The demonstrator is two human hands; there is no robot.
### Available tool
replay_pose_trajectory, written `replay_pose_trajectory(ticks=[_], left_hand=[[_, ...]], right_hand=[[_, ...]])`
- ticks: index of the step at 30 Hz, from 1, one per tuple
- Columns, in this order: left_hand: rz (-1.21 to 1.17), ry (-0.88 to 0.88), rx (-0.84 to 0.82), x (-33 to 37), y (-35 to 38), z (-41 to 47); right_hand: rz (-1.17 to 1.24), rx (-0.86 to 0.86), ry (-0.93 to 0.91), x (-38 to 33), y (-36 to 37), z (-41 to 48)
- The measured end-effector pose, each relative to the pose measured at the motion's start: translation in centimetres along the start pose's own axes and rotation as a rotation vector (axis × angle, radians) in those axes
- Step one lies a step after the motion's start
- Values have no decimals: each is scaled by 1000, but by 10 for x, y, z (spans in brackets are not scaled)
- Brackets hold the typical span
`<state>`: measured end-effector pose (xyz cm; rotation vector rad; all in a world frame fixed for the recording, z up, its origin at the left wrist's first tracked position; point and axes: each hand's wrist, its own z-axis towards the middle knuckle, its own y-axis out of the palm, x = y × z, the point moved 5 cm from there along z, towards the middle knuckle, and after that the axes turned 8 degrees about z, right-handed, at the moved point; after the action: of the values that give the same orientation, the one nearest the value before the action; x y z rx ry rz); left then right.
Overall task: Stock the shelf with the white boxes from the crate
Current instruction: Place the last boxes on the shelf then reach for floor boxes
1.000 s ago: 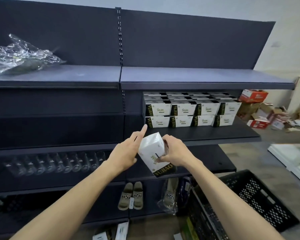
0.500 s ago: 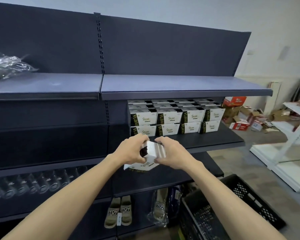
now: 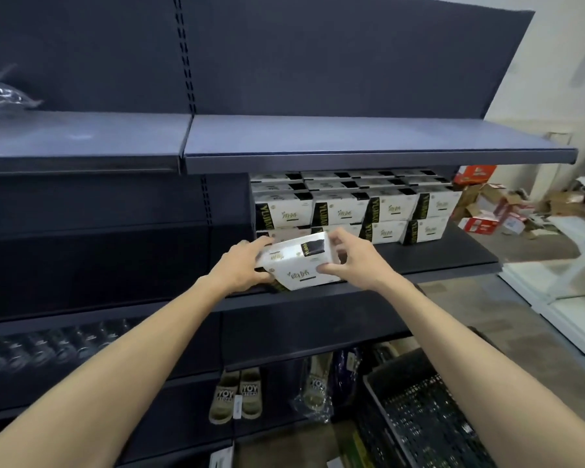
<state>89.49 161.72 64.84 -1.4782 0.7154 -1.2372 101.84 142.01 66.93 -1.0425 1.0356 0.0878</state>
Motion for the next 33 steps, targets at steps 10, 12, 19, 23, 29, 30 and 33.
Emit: replay_pose_trajectory(ticks=[10, 12, 19, 23, 29, 30, 33], left_hand=[[-250, -225, 166, -19, 39, 42], [-200, -255, 212, -18, 44, 52], [-136, -280, 232, -16, 62, 96], [-142, -328, 268, -24, 75, 103], [-188, -376, 354, -39, 89, 106], [-180, -385, 352, -41, 90, 108], [-139, -393, 347, -46, 92, 114]], right_hand=[[137, -78, -23, 62, 20, 70], [82, -38, -46, 70, 27, 82], [-4, 145, -44, 102, 51, 107], [-19, 115, -67, 109, 62, 124], [-115, 42, -94, 114, 72, 151], [-129, 34, -94, 116, 73, 155], [-171, 31, -107, 120, 74, 161]])
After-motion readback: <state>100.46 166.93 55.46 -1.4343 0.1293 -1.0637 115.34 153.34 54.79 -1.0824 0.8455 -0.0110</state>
